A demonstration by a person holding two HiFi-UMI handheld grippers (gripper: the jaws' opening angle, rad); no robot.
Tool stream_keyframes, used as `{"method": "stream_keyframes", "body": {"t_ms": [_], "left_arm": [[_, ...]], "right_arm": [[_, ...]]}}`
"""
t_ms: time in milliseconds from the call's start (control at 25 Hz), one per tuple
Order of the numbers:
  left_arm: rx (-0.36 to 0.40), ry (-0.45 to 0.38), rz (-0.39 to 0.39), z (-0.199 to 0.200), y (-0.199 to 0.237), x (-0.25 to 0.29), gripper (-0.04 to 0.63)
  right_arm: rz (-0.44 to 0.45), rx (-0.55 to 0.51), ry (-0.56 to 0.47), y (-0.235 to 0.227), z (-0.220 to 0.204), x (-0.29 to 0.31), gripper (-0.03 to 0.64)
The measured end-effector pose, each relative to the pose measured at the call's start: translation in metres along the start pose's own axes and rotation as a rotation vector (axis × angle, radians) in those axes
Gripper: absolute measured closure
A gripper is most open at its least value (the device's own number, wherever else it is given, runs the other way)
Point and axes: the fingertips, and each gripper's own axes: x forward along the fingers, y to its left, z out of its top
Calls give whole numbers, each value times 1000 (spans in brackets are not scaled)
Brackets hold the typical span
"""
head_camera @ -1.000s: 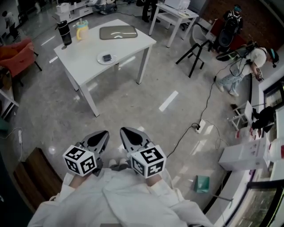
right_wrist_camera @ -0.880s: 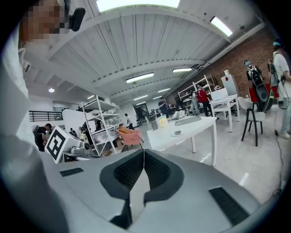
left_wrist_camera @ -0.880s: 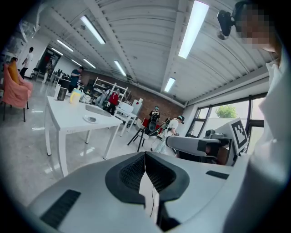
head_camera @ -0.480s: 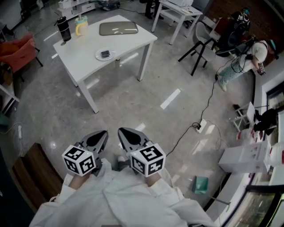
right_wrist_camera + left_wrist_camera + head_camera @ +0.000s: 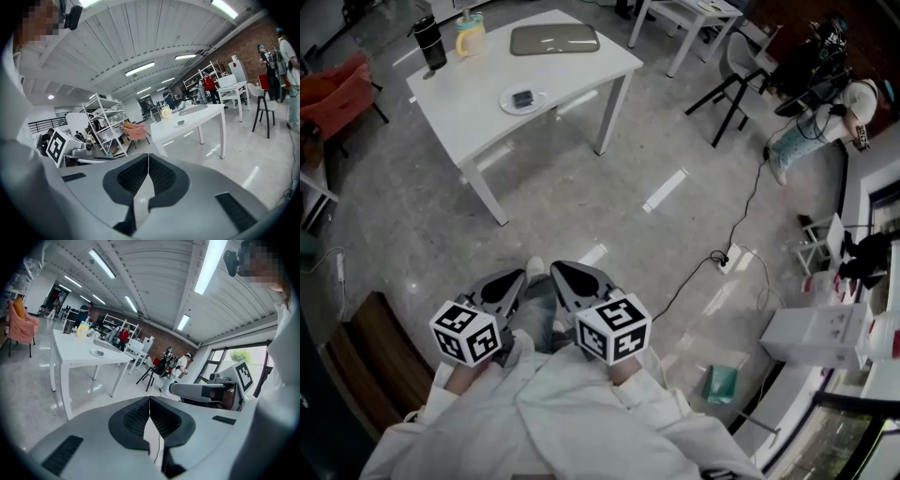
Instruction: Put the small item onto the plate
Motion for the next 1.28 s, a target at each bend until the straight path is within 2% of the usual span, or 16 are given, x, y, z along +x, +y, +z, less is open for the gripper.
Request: {"method": "stream_keyframes", "body": {"t_ms": [240, 360, 480, 680, 920, 1080, 1280], "left_arm": [[-20, -2, -10, 40, 37, 30, 584], [-20, -1, -17, 65, 64, 46, 584], [2, 6, -40, 92, 84, 62, 584], [28, -1, -58, 138, 122, 83, 584], [25, 17, -74, 163, 163, 104, 584], [44, 20, -54, 176, 190, 110, 584], [58, 47, -69, 176, 195, 121, 584]], "right_arm": [[-14, -3, 9, -26, 35, 45, 601], [-5, 31, -5, -38, 59, 76, 601], [14, 88, -21, -46, 83, 107, 601], [-11, 98, -43, -62, 120, 151, 601], [-37, 119, -62, -79, 142, 195, 601], [-22, 187, -77, -84, 152, 217, 601], [-41, 187, -70, -96, 157, 225, 601]]}}
